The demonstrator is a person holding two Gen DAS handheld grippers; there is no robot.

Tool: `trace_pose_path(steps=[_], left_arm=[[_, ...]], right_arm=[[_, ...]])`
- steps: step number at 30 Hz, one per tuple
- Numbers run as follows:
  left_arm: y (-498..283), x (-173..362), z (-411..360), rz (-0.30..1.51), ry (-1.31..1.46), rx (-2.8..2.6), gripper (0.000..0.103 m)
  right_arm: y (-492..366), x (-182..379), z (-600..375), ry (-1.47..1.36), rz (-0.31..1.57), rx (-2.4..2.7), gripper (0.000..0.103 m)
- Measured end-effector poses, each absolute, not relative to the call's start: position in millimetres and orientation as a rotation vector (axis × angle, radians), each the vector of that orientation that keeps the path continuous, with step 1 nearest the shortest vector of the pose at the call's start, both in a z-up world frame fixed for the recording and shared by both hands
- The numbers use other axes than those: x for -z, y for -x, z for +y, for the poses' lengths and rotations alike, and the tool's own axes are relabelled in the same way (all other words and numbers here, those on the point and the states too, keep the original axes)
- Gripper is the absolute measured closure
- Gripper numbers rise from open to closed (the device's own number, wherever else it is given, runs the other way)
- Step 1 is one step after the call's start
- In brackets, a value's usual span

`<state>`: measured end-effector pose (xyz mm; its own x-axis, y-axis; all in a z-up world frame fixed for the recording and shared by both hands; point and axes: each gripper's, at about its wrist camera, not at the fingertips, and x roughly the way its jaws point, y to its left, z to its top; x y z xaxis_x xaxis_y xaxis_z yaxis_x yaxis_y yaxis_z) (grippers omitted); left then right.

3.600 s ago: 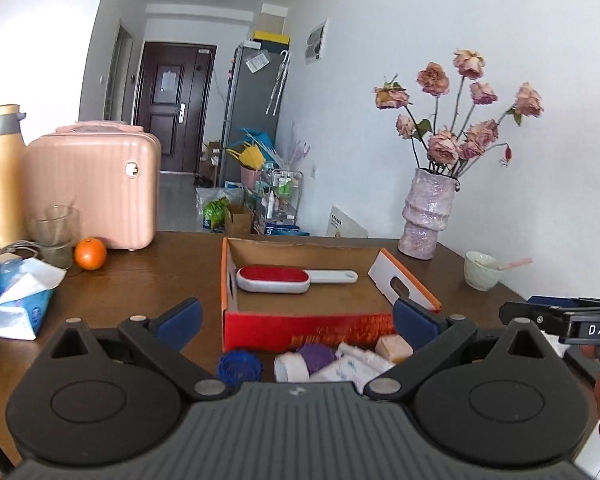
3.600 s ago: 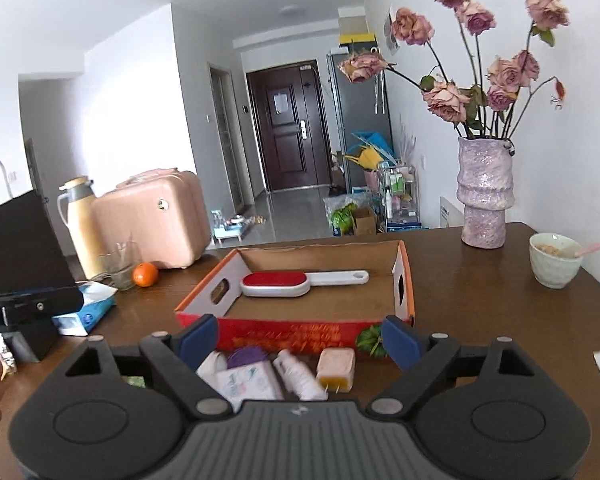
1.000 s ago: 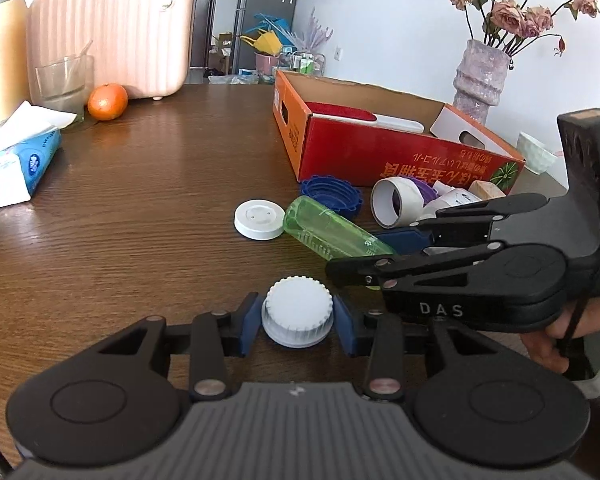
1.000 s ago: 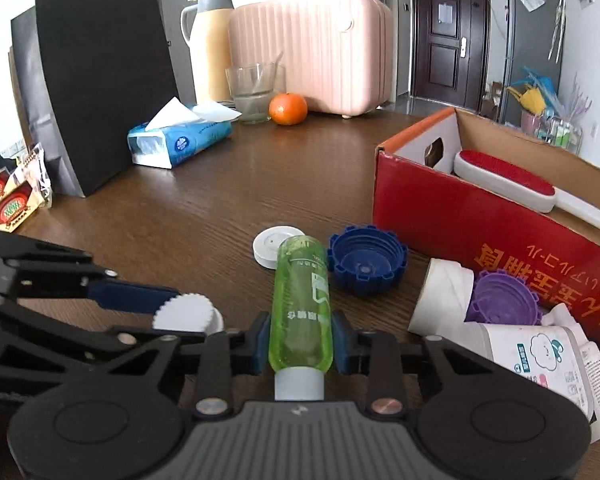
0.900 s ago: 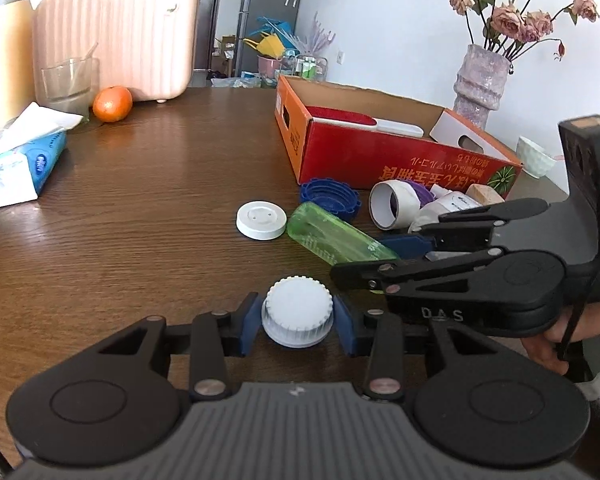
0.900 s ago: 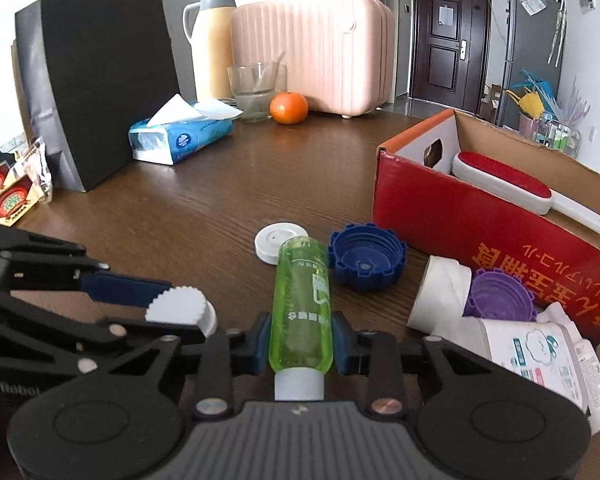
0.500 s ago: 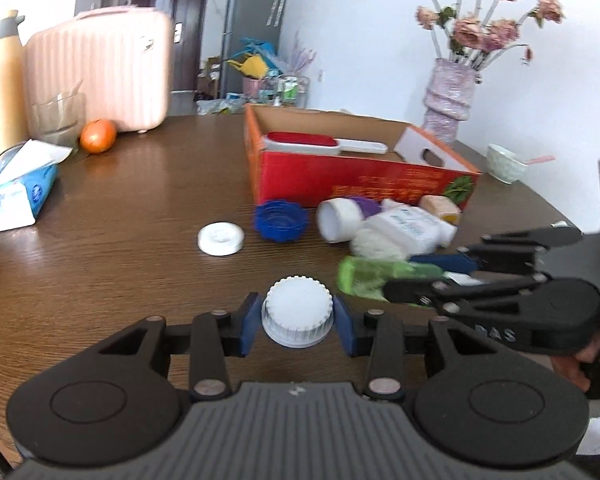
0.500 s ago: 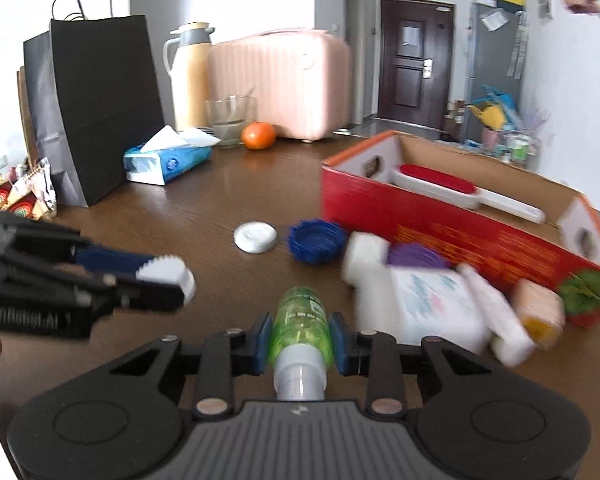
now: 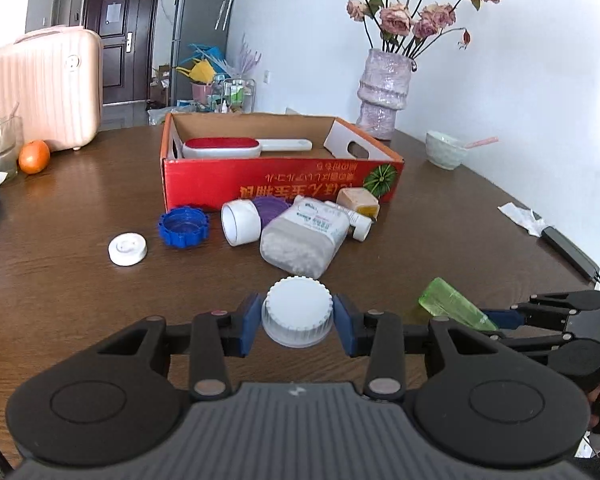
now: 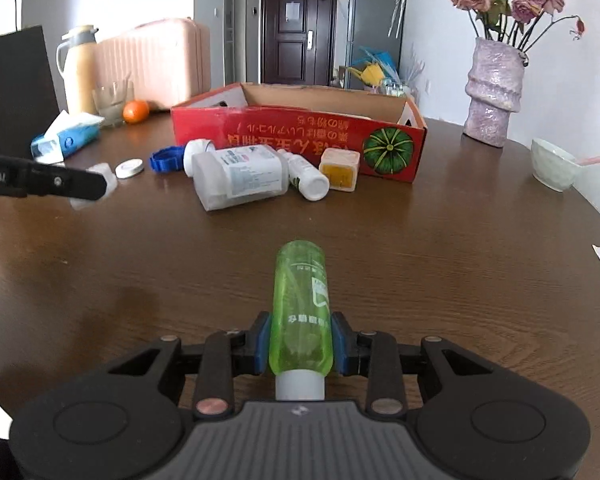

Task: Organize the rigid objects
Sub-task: 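Carry the green bottle with the right tool into the box and release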

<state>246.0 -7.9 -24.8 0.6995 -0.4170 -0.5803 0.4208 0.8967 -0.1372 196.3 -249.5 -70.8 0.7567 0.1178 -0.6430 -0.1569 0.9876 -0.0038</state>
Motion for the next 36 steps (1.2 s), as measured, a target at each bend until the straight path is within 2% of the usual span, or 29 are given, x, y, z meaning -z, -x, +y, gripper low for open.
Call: trace_pose_path(steps=[14, 22, 29, 36], left_arm=[[-260.6, 25.7, -4.7, 0.650, -0.039, 0.441, 0.063], [-299.4, 1.2, -10.8, 0.595, -0.081, 0.471, 0.063], [-391.5, -33.4, -12.9, 0.578, -0.089, 0.458, 0.063], [-515.9, -9.4, -9.6, 0.746, -0.045, 0.373, 0.063]], right_arm=[[-228.7, 72.9, -246.9, 0.021, 0.675, -0.152, 0.073], [-240.5, 36.8, -268.8, 0.012, 0.555, -0.120, 0.073], [-316.5, -19.1, -284.0, 0.000, 0.465, -0.157, 0.073], [-459.9, -27.2, -299.4, -0.119, 0.552, -0.068, 0.073]])
